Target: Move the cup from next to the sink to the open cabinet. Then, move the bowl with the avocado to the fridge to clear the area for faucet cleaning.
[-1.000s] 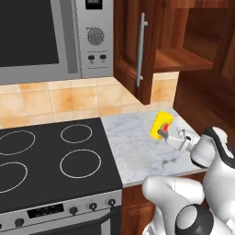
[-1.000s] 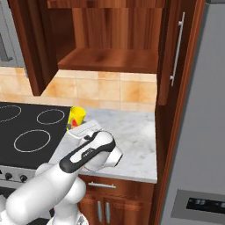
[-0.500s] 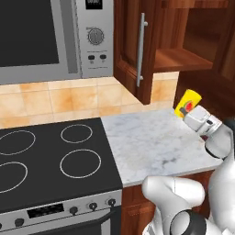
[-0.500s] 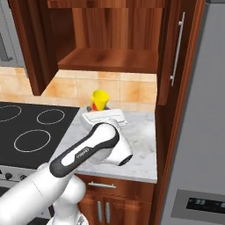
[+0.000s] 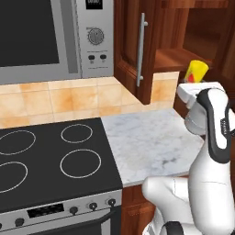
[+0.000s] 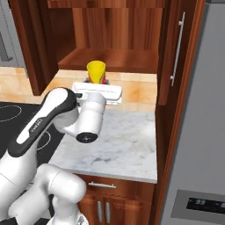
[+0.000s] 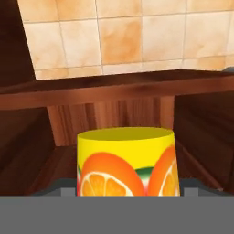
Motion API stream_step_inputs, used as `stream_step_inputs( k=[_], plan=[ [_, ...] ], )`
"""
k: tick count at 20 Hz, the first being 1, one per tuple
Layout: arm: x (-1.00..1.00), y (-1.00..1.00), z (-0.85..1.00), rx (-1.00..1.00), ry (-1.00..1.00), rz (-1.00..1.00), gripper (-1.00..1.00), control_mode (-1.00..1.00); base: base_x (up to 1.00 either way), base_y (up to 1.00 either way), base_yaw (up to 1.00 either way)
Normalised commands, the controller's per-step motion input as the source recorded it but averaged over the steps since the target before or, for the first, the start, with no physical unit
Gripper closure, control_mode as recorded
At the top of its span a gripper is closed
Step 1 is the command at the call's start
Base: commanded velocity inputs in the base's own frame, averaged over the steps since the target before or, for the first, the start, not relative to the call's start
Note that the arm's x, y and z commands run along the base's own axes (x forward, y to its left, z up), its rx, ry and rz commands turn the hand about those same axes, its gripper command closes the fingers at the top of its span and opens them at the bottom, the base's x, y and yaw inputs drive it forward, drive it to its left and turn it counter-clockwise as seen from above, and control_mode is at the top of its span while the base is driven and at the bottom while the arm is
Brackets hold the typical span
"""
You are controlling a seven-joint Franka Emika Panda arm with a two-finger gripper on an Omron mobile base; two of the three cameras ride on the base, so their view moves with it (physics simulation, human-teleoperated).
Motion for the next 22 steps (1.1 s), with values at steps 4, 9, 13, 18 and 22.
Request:
stream_step_inputs(
  k=[4, 9, 13, 18, 22],
  plan=[
    [0.07, 0.00, 1.00, 0.00, 0.16, -0.20, 1.00, -1.00, 0.00, 0.00, 0.00],
    [0.03, -0.02, 0.24, 0.02, 0.09, 0.00, 1.00, -1.00, 0.00, 0.00, 0.00],
    [0.06, -0.02, 0.75, 0.05, 0.62, 0.00, 1.00, -1.00, 0.00, 0.00, 0.00],
    [0.11, 0.01, 0.13, -0.02, 0.16, 0.00, 1.00, -1.00, 0.00, 0.00, 0.00],
    [-0.45, 0.00, 0.97, 0.03, -0.04, 0.00, 1.00, -1.00, 0.00, 0.00, 0.00]
  ],
)
